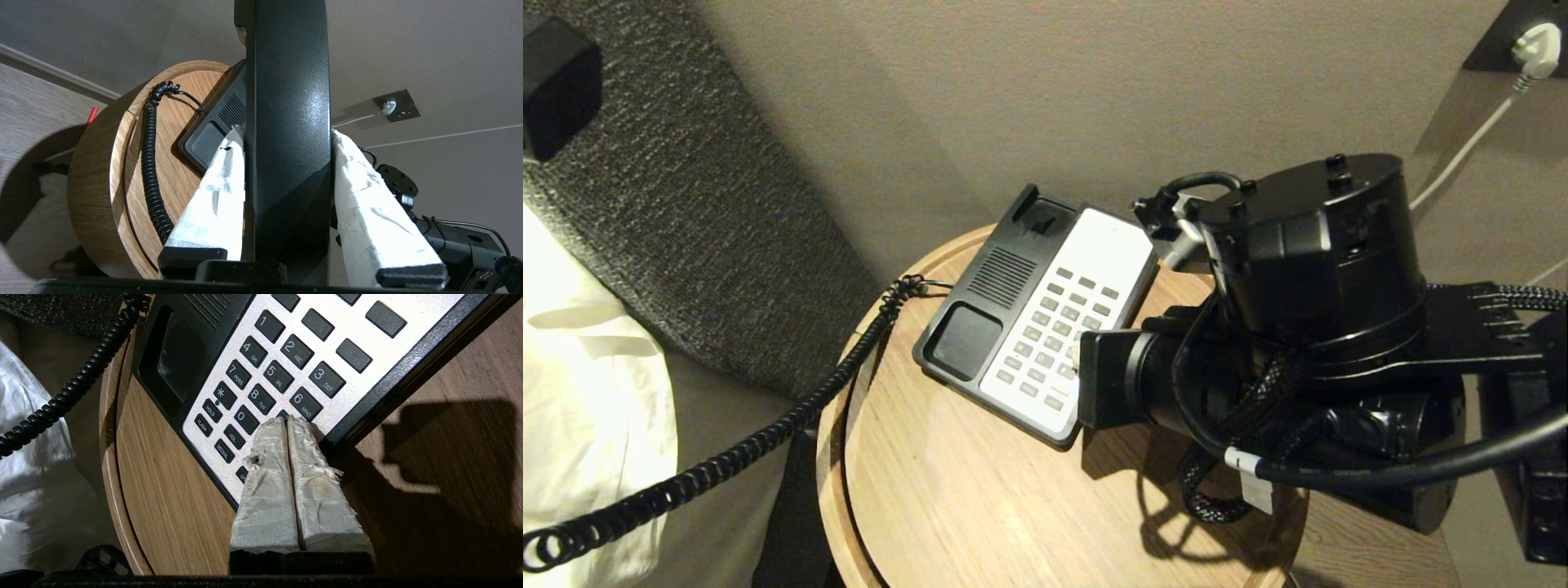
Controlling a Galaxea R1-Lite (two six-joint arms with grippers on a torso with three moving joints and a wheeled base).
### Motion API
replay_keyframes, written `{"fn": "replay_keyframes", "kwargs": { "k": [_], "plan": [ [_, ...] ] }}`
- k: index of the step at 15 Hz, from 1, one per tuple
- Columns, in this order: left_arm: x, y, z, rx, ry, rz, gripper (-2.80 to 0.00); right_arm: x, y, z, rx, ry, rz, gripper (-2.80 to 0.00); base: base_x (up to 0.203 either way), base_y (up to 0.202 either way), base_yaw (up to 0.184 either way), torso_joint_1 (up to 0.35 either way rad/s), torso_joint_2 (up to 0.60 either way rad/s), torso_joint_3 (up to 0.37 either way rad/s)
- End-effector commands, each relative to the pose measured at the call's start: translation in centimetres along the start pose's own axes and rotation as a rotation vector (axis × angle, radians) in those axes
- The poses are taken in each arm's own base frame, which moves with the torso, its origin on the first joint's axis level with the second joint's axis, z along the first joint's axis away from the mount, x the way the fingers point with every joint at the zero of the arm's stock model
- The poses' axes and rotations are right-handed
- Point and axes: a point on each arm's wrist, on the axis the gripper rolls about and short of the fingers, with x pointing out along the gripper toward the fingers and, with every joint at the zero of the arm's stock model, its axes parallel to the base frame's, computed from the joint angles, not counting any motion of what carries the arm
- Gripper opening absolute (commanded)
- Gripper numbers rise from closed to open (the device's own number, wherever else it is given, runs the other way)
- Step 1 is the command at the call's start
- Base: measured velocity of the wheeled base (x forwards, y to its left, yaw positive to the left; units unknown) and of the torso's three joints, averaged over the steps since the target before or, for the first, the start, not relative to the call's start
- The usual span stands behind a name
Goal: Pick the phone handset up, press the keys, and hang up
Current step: Dial the number
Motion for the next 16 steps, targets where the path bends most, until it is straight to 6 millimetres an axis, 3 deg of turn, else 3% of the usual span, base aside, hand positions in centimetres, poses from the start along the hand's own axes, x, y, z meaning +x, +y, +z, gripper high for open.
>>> {"fn": "replay_keyframes", "kwargs": {
  "k": [1,16],
  "plan": [
    [-0.02,-0.01,0.02,-0.004,-0.001,0.001,-2.8,0.15,0.02,-0.1,0.0,0.002,-0.005,-2.8,0.0,0.0,0.0,0.0,0.0,0.0],
    [-0.03,-0.01,0.02,-0.006,-0.001,0.001,-2.8,0.56,0.03,-0.35,-0.005,0.011,-0.01,-2.8,0.0,0.0,0.0,0.0,0.0,0.0]
  ]
}}
